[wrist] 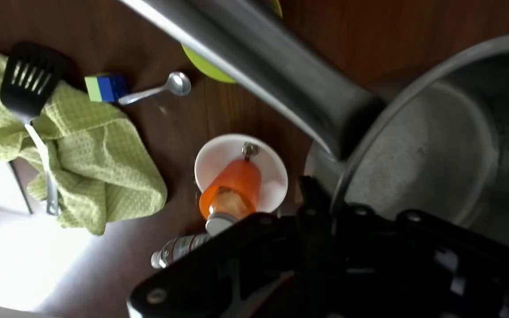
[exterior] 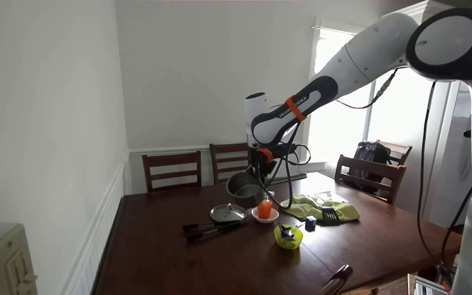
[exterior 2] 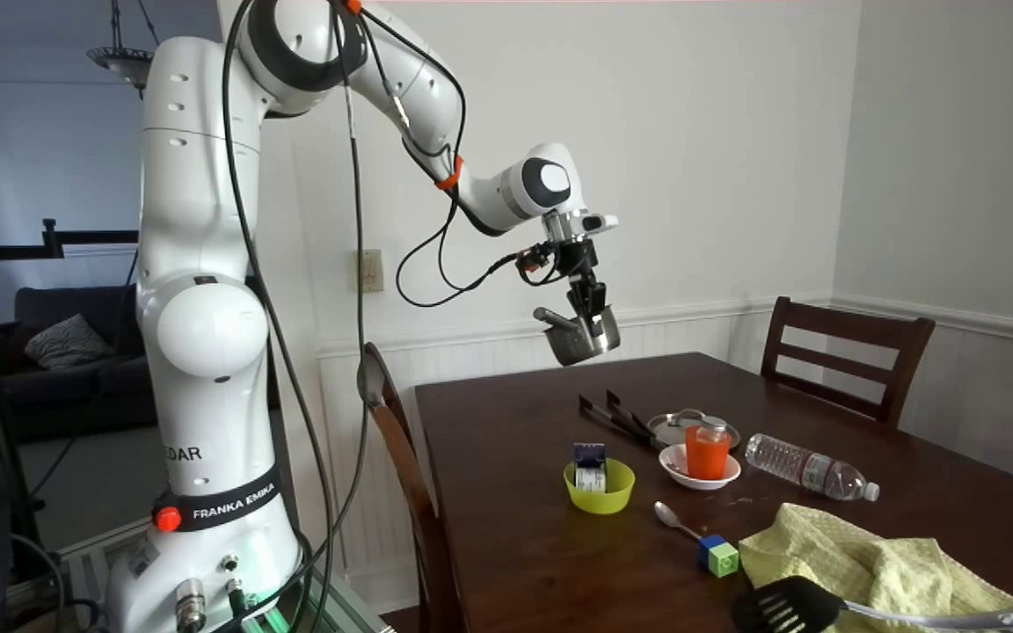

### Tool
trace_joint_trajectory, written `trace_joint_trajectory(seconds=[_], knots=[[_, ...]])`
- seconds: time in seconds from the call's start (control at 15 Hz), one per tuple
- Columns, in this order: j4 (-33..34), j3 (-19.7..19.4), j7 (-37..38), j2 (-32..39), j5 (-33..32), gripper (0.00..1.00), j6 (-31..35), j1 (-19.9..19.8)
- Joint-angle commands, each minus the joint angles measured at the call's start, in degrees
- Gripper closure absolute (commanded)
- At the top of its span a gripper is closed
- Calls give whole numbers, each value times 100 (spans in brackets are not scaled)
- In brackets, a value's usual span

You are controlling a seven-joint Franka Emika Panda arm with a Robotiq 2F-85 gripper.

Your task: Pour the content in the pot to the right of the table between the towel and the bowls

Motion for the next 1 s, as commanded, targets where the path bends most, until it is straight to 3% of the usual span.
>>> trace_joint_trajectory(seconds=[0.0,0.13,0.4,0.53,0.8,0.93], knots=[[-538,-126,-1546,-147,626,99,130,-159],[-750,-213,-1917,-41,551,99,388,-175],[-1141,-224,-2513,268,889,99,2000,-250],[-1091,-333,-2285,333,722,96,1781,-109],[-1094,-324,-2394,509,821,96,2020,-92],[-1058,7,-3087,731,1488,99,2455,-278]])
